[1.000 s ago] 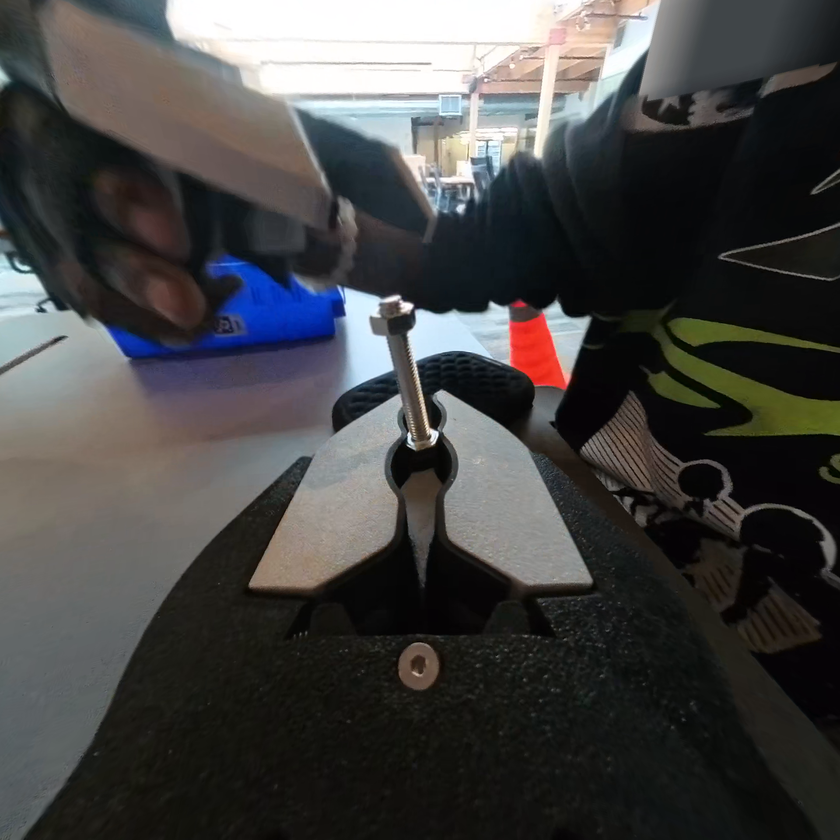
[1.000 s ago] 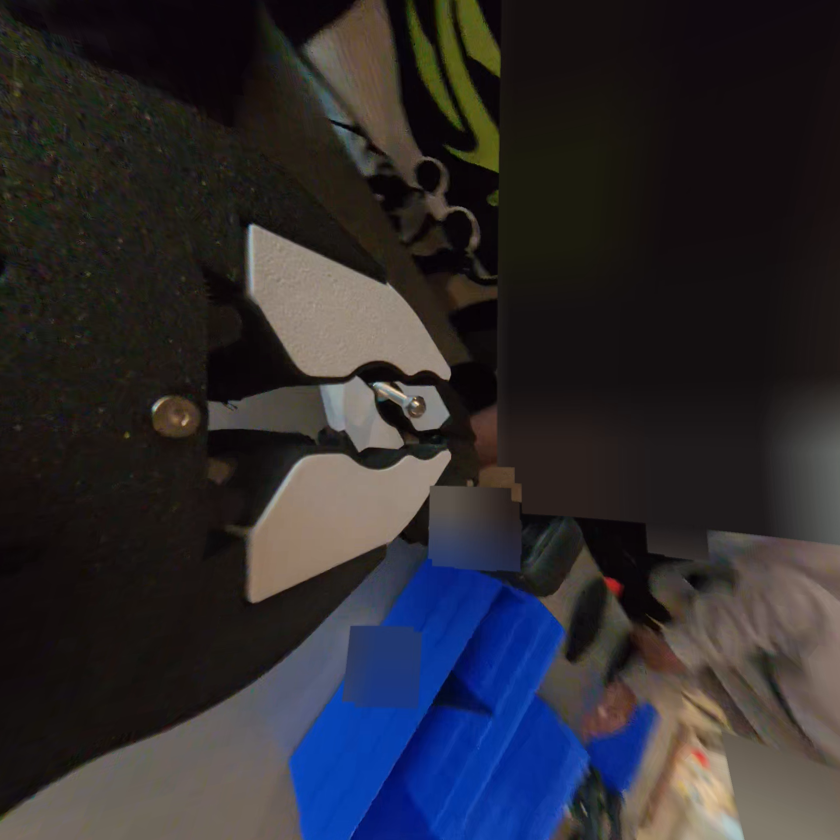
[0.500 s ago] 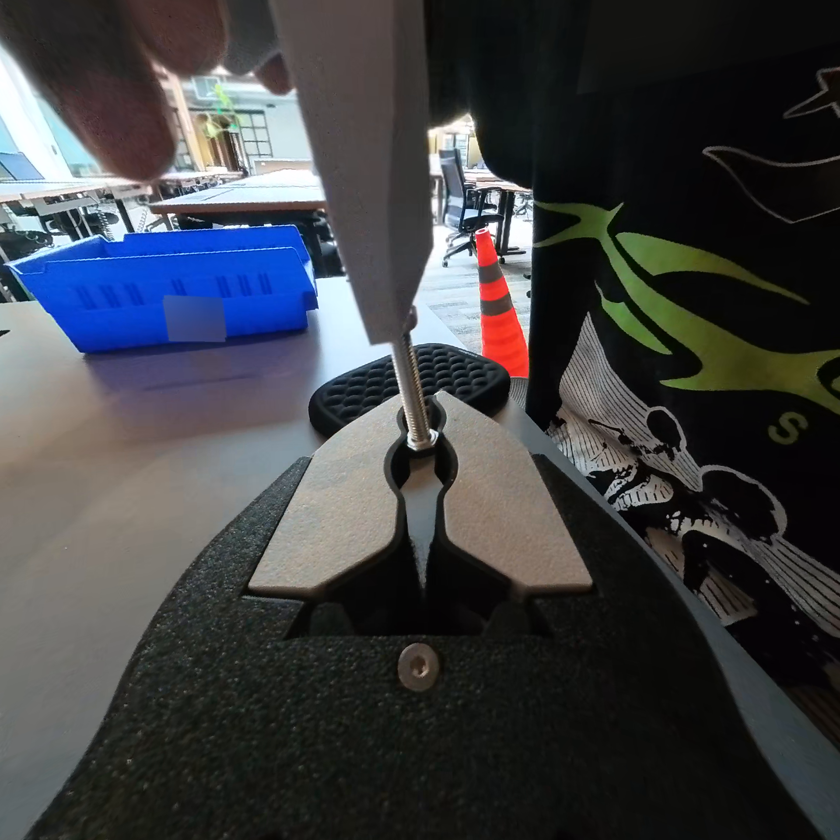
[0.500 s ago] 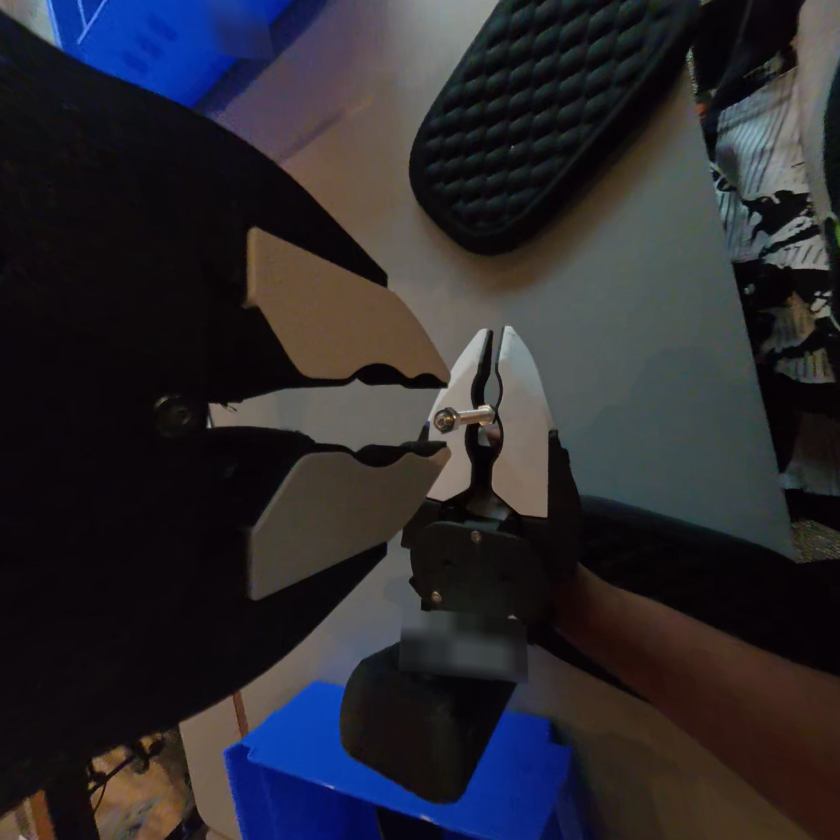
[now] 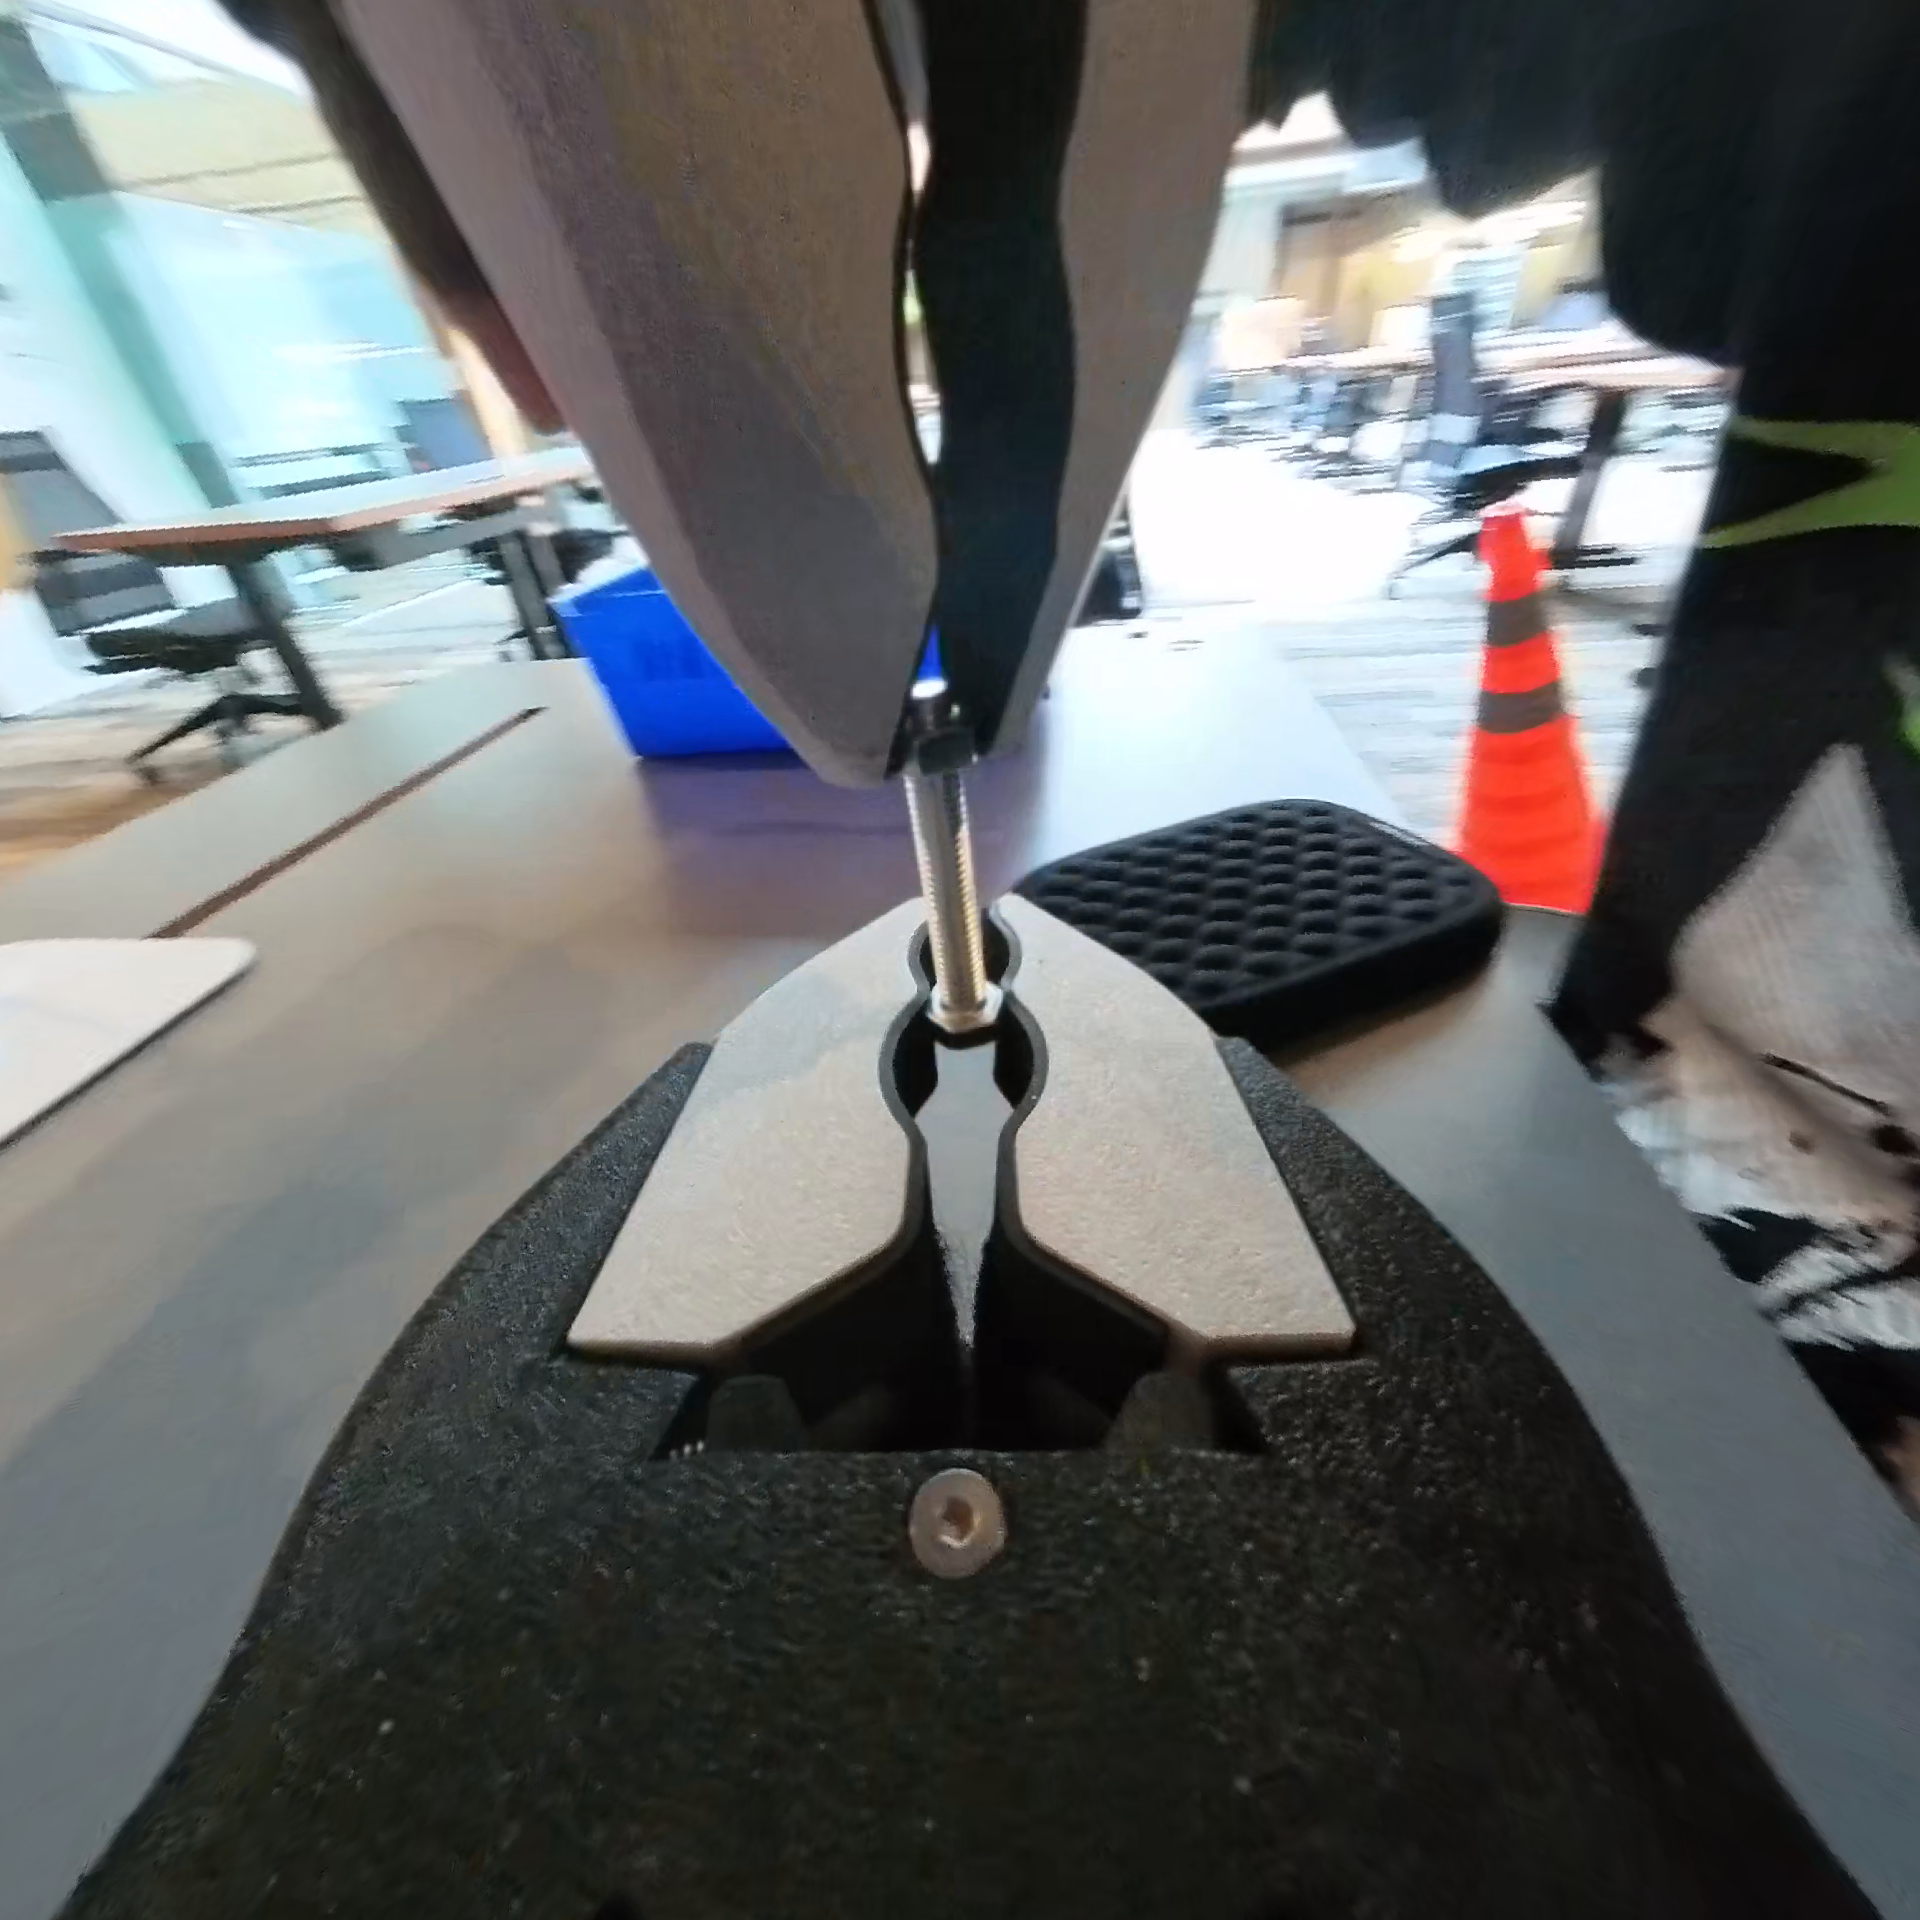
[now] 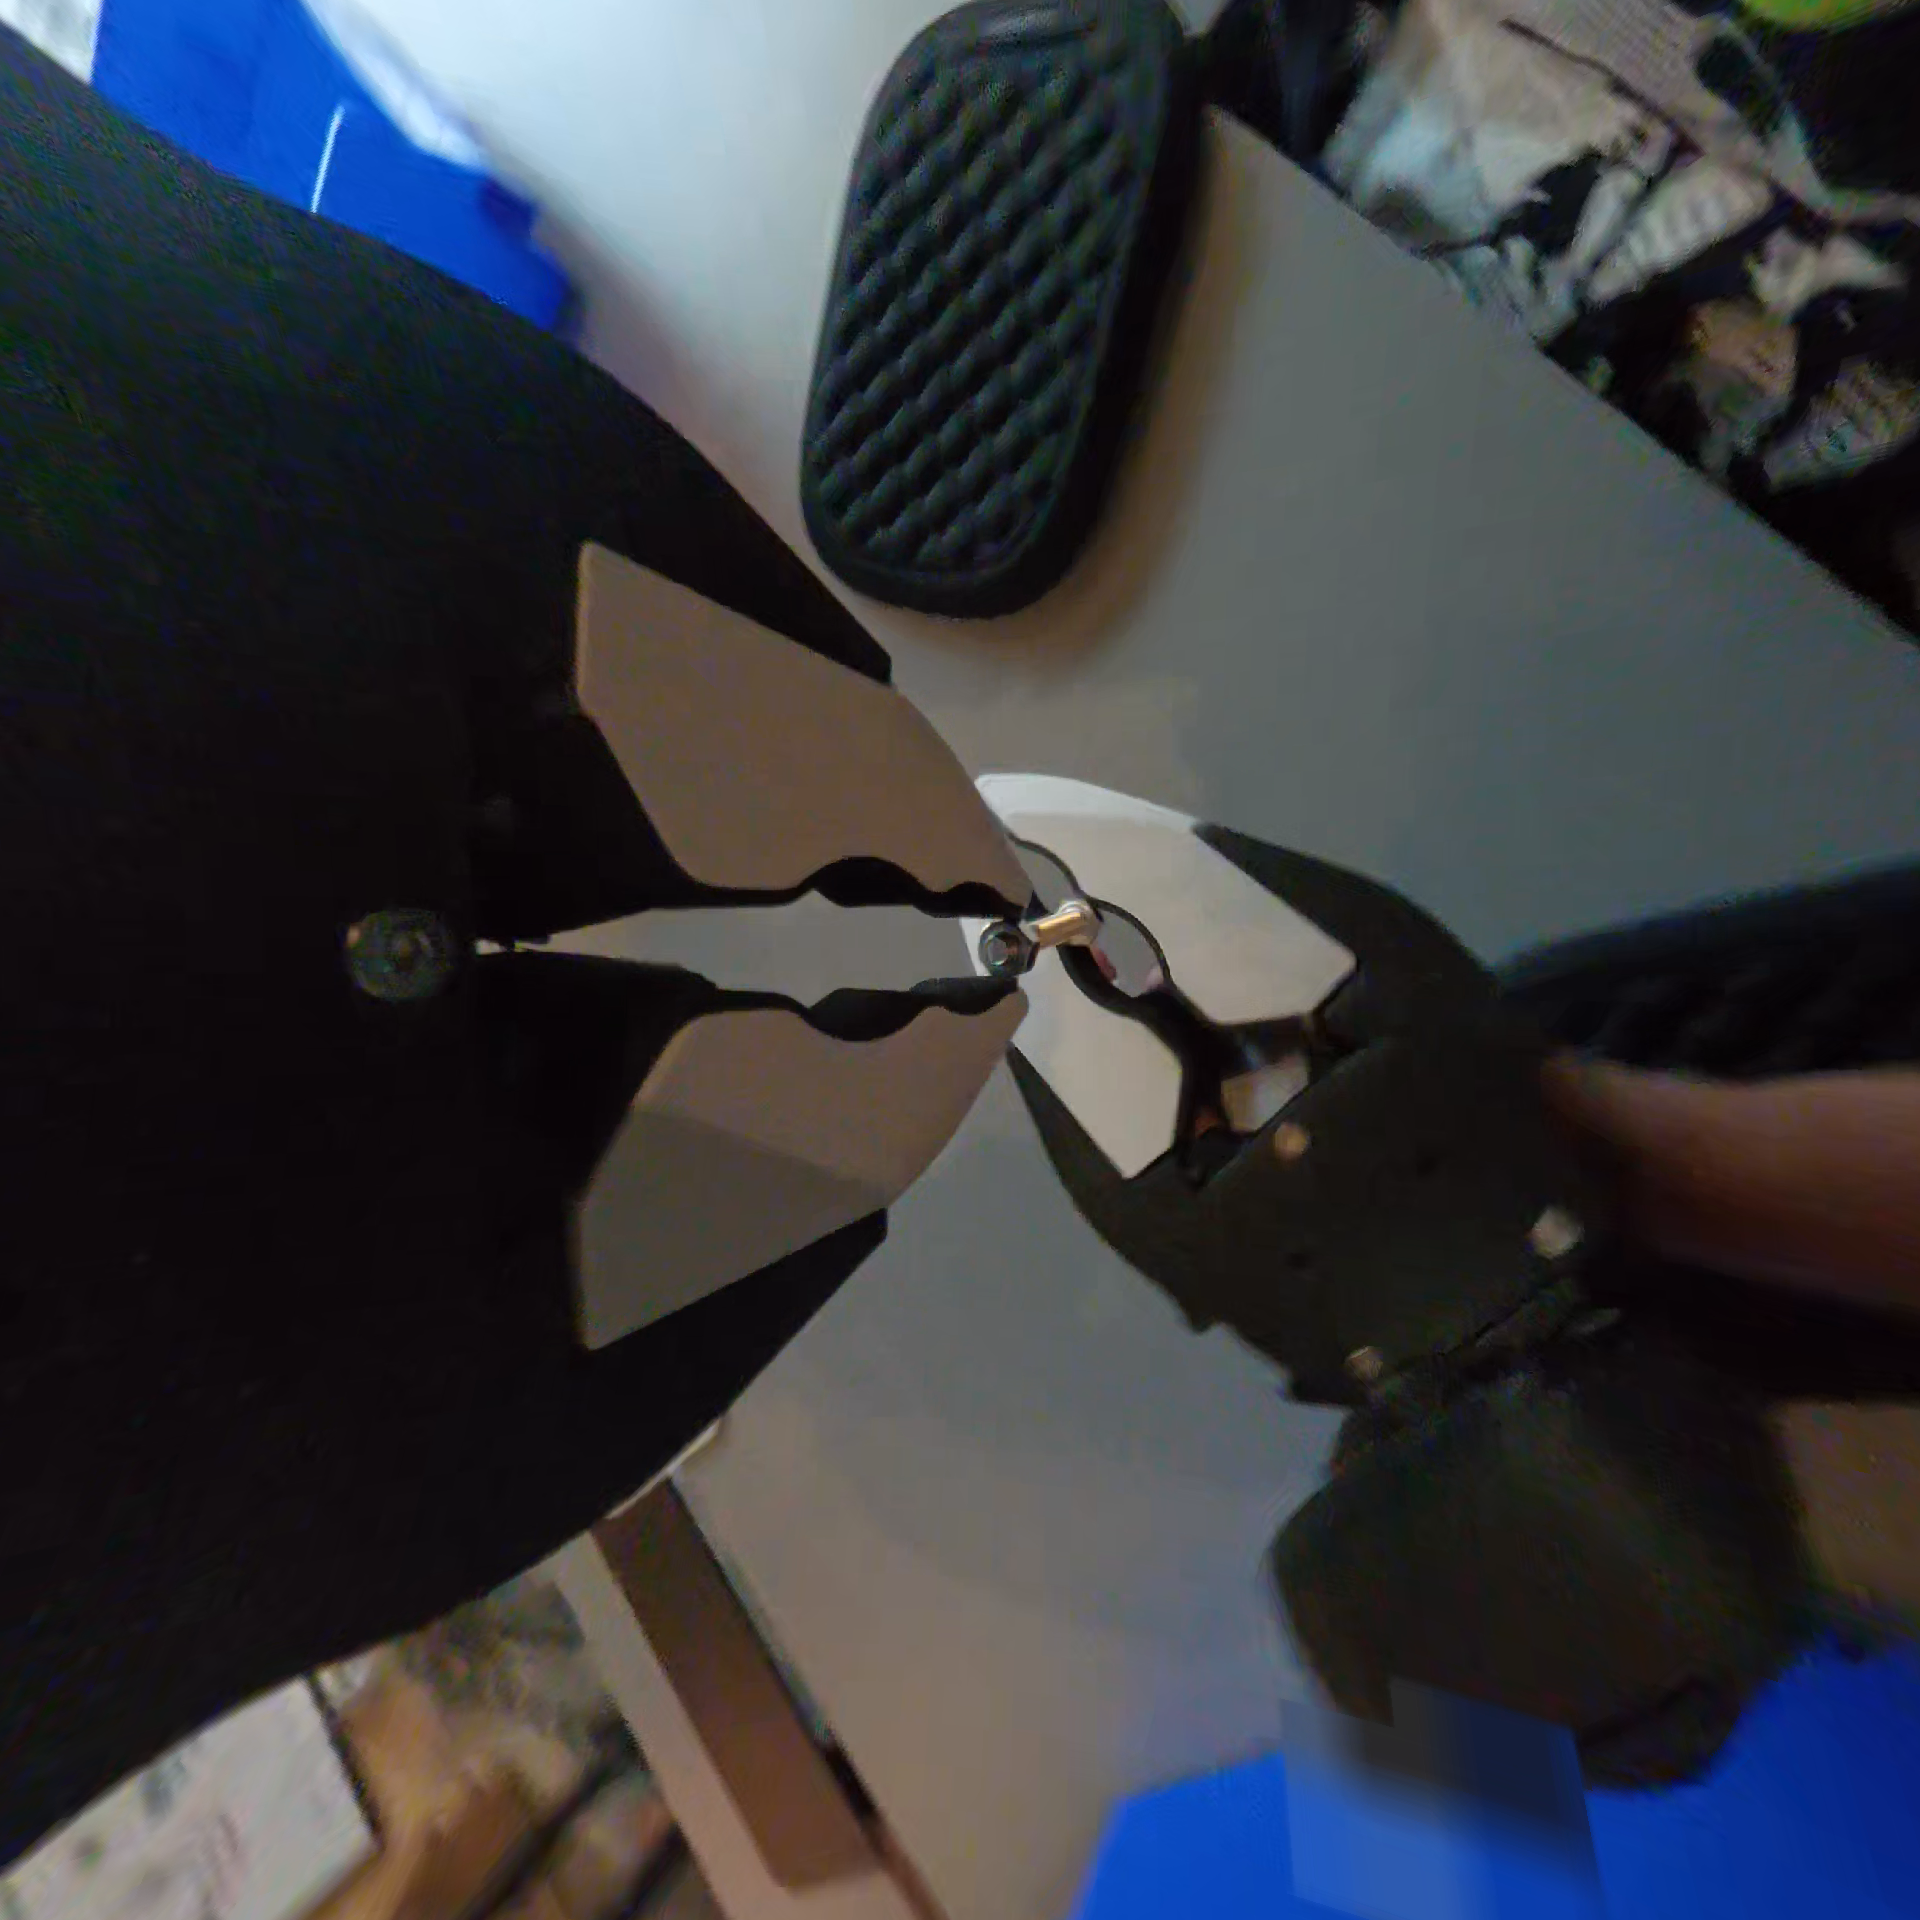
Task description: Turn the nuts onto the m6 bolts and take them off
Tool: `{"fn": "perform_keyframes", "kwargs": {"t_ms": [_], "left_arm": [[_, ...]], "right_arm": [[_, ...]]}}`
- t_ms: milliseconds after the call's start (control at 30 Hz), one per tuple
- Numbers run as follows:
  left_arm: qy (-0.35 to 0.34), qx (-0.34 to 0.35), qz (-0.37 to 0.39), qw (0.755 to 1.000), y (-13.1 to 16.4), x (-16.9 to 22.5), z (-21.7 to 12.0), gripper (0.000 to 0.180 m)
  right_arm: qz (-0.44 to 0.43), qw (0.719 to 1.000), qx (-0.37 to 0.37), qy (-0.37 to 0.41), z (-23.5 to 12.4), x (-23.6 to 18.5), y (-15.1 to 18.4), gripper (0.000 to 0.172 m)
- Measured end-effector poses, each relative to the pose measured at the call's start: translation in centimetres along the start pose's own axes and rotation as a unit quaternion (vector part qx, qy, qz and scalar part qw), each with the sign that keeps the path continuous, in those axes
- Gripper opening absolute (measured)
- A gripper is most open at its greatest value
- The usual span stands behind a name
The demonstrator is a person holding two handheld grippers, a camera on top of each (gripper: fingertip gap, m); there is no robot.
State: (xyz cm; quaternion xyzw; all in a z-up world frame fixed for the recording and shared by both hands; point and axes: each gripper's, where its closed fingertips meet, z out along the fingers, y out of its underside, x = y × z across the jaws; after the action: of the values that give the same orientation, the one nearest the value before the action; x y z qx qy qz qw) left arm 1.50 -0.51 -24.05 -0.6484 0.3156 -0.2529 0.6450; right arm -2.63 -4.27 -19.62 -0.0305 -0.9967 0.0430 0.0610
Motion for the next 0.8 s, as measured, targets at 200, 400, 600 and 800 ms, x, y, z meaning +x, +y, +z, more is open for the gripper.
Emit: {"fn": "perform_keyframes", "kwargs": {"t_ms": [200,400,600,800], "left_arm": [[-0.126,-0.026,0.025,0.991,0.3,-3.2,-0.5,0.006],[-0.084,-0.019,0.023,0.996,0.0,-2.1,-0.3,0.006],[0.013,-0.006,0.0,1.0,-0.1,0.3,-0.1,0.005],[0.041,-0.009,-0.002,0.999,0.2,1.0,0.0,0.005]], "right_arm": [[0.254,0.966,-0.044,0.018,0.0,1.0,1.5,0.01],[0.155,0.987,-0.029,0.016,-0.1,0.5,0.9,0.036],[-0.185,0.98,0.054,0.046,-1.1,-0.1,-1.1,0.028],[-0.208,0.977,0.036,-0.011,0.1,-0.9,-0.3,0.022]]}}
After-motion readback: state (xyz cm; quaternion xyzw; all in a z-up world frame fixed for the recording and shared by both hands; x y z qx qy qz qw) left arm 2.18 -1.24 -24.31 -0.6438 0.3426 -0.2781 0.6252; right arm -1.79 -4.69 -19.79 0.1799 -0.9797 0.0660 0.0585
